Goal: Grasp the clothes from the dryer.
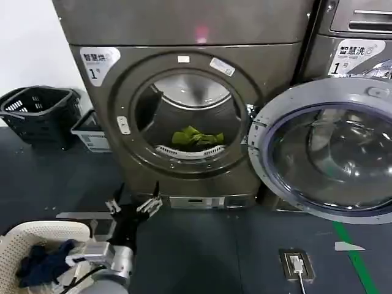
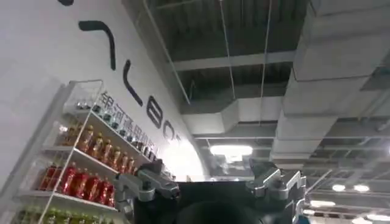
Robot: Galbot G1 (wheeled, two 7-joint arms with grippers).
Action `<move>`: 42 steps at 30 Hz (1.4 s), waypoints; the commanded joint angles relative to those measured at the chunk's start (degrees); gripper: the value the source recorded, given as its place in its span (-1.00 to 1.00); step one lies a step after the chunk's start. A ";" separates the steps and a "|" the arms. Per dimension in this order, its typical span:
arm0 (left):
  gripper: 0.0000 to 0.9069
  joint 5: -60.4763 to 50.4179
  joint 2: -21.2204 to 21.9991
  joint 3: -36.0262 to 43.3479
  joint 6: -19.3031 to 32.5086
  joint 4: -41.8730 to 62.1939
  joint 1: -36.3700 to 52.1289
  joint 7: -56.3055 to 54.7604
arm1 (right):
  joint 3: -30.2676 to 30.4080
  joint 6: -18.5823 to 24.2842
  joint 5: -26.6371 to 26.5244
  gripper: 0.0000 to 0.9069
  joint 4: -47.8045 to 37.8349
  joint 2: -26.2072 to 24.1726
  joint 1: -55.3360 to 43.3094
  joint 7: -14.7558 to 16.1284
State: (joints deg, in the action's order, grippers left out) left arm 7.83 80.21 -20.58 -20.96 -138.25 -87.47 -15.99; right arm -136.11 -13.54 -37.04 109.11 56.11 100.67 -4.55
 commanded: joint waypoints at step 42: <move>1.00 -0.56 -0.16 0.18 0.02 -0.62 0.33 0.28 | -1.02 6.88 -1.98 1.00 -0.81 0.74 0.59 -0.35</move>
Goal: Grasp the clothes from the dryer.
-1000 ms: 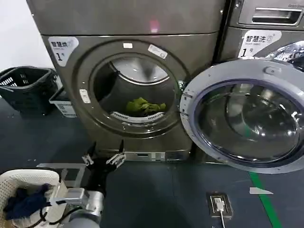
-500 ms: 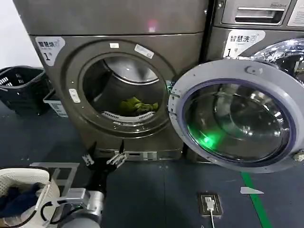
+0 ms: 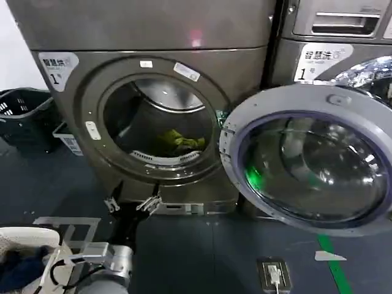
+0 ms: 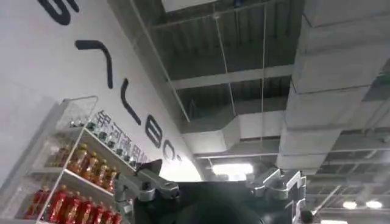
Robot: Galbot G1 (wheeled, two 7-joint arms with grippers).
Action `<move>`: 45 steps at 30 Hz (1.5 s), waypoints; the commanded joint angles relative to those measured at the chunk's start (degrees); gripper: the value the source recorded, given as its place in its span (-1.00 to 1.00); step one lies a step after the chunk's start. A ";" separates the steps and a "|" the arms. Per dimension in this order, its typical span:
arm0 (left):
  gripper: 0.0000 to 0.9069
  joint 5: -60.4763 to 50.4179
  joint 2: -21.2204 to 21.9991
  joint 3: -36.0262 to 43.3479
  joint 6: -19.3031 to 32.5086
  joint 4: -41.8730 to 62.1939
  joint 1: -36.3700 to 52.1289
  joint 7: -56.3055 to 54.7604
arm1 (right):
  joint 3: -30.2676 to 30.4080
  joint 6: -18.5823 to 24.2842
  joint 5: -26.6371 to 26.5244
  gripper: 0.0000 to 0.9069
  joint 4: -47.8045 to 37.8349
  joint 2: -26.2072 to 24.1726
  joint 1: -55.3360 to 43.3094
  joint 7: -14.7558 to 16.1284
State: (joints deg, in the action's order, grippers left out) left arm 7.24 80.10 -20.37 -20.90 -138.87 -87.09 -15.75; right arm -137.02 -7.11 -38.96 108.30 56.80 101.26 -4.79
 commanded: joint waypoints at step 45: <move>1.00 5.81 -3.39 1.16 9.46 62.02 53.64 13.00 | -5.89 -5.72 -4.46 1.00 1.20 0.37 2.06 0.79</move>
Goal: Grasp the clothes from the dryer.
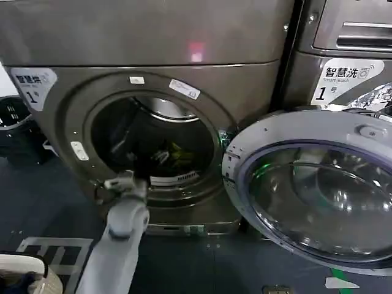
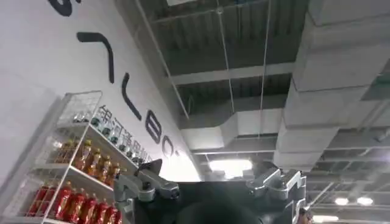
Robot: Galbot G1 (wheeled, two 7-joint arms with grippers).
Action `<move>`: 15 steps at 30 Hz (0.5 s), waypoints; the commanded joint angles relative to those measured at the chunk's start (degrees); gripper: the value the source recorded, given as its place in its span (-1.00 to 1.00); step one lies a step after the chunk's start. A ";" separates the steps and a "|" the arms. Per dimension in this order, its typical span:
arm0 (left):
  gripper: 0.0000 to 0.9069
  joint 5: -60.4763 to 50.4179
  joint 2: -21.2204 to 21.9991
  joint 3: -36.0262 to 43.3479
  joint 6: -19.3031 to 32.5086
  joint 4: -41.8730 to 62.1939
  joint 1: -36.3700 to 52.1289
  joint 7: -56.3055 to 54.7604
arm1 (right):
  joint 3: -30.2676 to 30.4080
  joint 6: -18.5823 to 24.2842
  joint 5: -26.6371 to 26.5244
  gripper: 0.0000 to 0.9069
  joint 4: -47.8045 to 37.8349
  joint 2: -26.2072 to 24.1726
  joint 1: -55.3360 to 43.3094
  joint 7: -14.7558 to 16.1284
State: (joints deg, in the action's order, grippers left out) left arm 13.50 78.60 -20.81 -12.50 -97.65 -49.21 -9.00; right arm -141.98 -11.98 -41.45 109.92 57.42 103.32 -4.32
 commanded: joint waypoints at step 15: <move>1.00 -28.25 -4.53 22.84 10.10 68.41 49.42 57.16 | -0.52 -0.19 -1.46 1.00 -0.71 0.27 -0.35 0.43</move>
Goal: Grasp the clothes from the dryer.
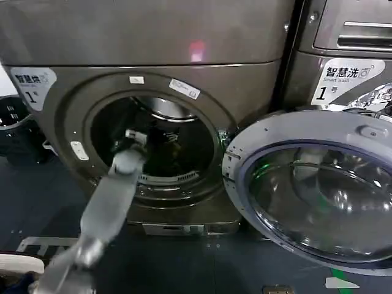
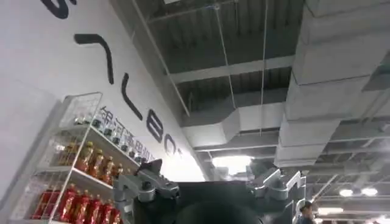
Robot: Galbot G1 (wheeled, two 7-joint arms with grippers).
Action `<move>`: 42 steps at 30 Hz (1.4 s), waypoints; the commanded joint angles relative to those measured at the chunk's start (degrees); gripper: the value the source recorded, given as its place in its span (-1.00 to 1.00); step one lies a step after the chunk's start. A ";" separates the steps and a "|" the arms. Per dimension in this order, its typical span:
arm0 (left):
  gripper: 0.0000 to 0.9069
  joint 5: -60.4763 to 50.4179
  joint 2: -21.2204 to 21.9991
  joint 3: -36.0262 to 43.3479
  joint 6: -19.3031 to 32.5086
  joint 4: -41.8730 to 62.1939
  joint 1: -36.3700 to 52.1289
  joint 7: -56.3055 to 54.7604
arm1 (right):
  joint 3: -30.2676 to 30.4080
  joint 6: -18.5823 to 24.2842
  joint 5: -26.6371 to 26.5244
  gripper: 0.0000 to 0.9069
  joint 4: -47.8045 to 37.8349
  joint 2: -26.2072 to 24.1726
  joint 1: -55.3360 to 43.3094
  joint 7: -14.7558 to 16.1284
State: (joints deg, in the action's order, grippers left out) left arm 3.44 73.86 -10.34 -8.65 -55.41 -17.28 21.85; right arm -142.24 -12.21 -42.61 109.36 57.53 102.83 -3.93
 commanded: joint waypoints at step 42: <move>-1.00 -32.82 11.02 33.73 8.12 50.65 28.95 34.78 | -0.23 0.81 2.36 1.00 -0.90 1.55 0.24 0.47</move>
State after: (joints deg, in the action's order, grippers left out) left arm -31.41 84.25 24.42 -0.28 -5.46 11.14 57.00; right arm -142.65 -11.62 -41.01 108.42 58.84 103.14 -3.50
